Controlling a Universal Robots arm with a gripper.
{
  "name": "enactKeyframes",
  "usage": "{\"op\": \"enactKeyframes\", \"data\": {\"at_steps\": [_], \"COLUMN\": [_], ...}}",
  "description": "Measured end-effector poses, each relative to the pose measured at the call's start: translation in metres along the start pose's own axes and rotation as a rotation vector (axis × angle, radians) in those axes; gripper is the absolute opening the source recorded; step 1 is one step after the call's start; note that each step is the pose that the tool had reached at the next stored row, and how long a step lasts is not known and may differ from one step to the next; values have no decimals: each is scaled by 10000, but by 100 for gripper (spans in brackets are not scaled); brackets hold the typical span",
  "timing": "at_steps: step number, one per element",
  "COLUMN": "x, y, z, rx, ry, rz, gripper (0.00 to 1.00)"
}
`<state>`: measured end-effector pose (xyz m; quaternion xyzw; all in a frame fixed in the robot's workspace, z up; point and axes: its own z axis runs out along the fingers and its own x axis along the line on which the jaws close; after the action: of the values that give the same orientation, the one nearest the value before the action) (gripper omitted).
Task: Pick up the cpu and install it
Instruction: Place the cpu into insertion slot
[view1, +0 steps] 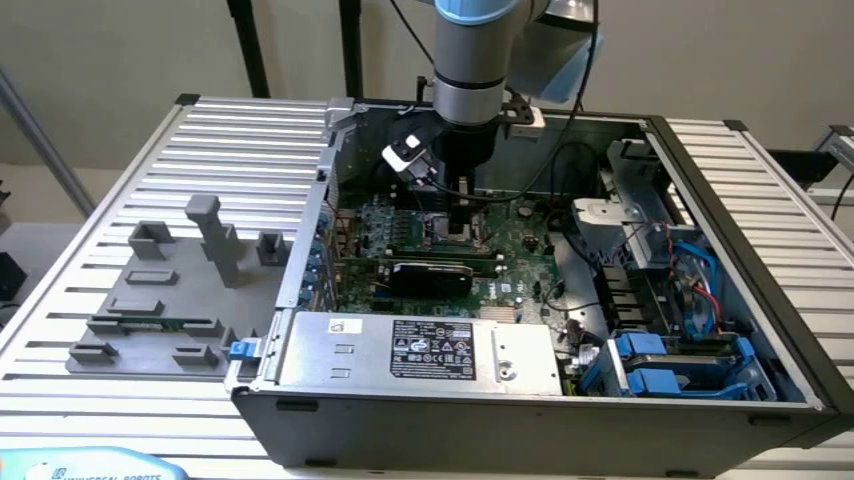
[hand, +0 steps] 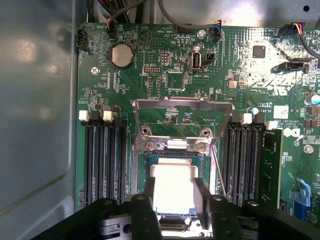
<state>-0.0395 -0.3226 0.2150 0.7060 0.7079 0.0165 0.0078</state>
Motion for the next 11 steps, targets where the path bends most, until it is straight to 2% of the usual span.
{"op": "enactKeyframes", "data": {"at_steps": [1, 2, 4, 7, 8, 11], "x": [0, 0, -1, -1, 0, -1], "y": [0, 0, -1, -1, -1, -2], "z": [-1, -1, -2, -2, -1, -2], "rx": [1, 2, 1, 0, 0, 0], "ry": [3, 4, 4, 5, 5, 4], "rz": [1, 2, 0, 1, 1, 1], "gripper": [36, 36, 24, 18, 11, 11]}}
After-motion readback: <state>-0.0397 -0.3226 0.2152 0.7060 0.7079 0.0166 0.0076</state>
